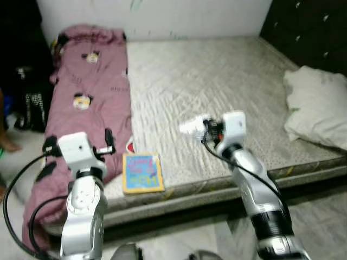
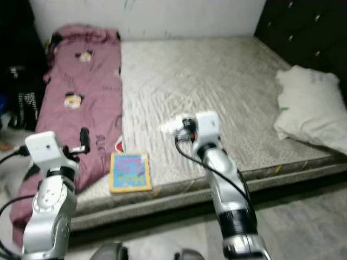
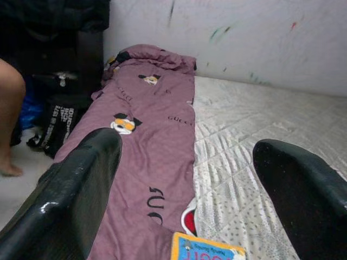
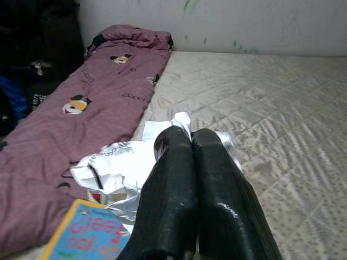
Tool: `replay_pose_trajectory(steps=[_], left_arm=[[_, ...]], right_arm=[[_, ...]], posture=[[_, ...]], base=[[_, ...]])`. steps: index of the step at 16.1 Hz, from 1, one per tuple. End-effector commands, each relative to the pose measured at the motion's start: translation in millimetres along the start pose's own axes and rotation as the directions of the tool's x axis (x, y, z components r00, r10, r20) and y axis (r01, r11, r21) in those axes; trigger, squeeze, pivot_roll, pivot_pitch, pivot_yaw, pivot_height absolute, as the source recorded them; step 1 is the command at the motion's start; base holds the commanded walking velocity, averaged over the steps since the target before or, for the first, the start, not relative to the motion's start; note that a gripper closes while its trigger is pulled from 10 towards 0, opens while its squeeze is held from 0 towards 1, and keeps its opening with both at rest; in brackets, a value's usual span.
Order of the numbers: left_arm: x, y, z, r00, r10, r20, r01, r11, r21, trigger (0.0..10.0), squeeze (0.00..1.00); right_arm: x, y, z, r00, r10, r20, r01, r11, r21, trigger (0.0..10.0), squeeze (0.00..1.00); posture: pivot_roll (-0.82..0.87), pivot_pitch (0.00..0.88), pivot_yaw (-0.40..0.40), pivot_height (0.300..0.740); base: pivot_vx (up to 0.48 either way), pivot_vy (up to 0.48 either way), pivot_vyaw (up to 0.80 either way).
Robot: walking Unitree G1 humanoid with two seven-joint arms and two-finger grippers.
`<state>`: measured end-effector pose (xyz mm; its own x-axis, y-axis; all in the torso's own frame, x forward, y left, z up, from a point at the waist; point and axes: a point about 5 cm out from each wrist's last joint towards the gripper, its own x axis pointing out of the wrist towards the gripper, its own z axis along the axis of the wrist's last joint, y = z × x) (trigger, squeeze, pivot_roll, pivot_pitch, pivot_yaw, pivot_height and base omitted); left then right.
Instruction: Clean up the room
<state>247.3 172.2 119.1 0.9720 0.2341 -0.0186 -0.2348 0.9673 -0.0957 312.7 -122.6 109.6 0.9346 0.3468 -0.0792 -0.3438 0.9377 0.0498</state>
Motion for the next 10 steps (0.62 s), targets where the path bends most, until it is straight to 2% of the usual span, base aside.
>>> replay_pose_trajectory(steps=[1, 3, 4, 7, 8, 10], left_arm=[[0.4, 2.0, 2.5, 1.0, 0.017, 0.011, -0.017, 1.0, -0.006, 10.0, 0.0], [0.9, 2.0, 3.3, 1.0, 0.02, 0.016, -0.02, 1.0, -0.012, 10.0, 0.0], [0.8, 2.6, 4.0, 1.0, 0.023, 0.019, -0.023, 1.0, -0.017, 10.0, 0.0], [-0.1, 5.4, 9.4, 0.998, 0.022, 0.051, -0.021, 1.0, -0.006, 10.0, 0.0], [-0.9, 6.1, 11.9, 0.997, 0.019, 0.07, -0.02, 1.0, 0.003, 10.0, 0.0], [-8.2, 11.1, 12.9, 0.994, 0.033, 0.101, -0.037, 0.999, 0.037, 10.0, 0.0]], right_arm=[[4.9, 9.7, 9.5, 0.999, 0.041, 0.029, -0.041, 0.999, -0.002, 10.0, 0.0], [6.9, 15.5, 10.5, 0.997, 0.078, 0.027, -0.075, 0.994, -0.075, 10.0, 0.0], [6.4, 20.6, 16.1, 0.991, 0.117, 0.066, -0.111, 0.99, -0.085, 10.0, 0.0], [7.5, 22.6, 23.8, 0.984, 0.13, 0.119, -0.109, 0.979, -0.171, 10.0, 0.0], [7.5, 21.3, 23.4, 0.986, 0.117, 0.115, -0.096, 0.98, -0.172, 10.0, 0.0], [6.4, 15.6, 19.3, 0.991, 0.078, 0.106, -0.068, 0.993, -0.092, 10.0, 0.0]], posture=[[-0.03, 0.0, -0.056, 0.74], [-0.03, 0.0, -0.058, 0.74], [-0.03, 0.0, -0.057, 0.74], [-0.04, 0.0, -0.052, 0.74], [-0.04, 0.0, -0.047, 0.74], [-0.02, 0.0, -0.047, 0.74]], base=[[0.0, 0.48, 0.0], [0.0, 0.48, 0.0], [0.0, 0.48, 0.0], [0.0, 0.48, 0.0], [0.0, 0.409, 0.0], [0.0, 0.0, 0.0]])
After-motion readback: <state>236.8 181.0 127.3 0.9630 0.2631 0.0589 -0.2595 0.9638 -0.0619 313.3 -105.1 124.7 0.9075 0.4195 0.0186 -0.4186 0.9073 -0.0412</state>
